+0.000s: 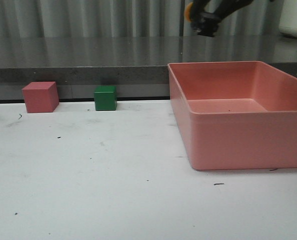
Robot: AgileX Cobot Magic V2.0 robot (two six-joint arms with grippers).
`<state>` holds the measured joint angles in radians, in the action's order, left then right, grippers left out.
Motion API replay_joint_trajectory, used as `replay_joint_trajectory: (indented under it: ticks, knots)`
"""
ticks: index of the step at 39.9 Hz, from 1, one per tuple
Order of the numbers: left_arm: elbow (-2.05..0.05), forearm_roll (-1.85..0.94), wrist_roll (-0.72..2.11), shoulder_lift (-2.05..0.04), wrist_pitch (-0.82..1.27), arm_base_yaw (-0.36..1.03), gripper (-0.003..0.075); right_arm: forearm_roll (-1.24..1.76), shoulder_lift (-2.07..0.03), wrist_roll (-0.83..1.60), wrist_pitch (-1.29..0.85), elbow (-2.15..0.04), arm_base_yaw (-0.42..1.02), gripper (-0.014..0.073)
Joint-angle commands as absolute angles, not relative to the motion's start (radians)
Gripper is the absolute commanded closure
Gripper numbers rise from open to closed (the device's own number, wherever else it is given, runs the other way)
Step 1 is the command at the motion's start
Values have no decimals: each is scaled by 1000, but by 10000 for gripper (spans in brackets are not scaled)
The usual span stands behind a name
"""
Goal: Place and stand button with both arms
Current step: 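Lift the button out with the right gripper and set it on the table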
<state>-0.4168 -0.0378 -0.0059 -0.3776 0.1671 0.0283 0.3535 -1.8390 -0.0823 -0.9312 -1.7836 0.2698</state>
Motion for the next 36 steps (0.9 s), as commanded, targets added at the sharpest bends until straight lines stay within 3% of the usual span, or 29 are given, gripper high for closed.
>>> replay_joint_trajectory:
  ticks: [1, 12, 24, 30, 36]
  knots:
    - [-453, -38, -13, -391, 83, 28, 174, 392, -1787, -82, -878, -1787, 360, 429]
    - [-453, -38, -13, -391, 83, 28, 174, 416, -1878, -82, -780, -1765, 621, 429]
    - [-453, -38, -13, -391, 83, 28, 174, 720, -2054, -82, -688, -1765, 663, 429]
    - [-453, -38, -13, -391, 83, 28, 174, 630, -2090, -154, -611, -1765, 663, 429]
    - [-453, -38, -13, -391, 83, 28, 174, 333, -2094, -416, -589, -1765, 663, 429]
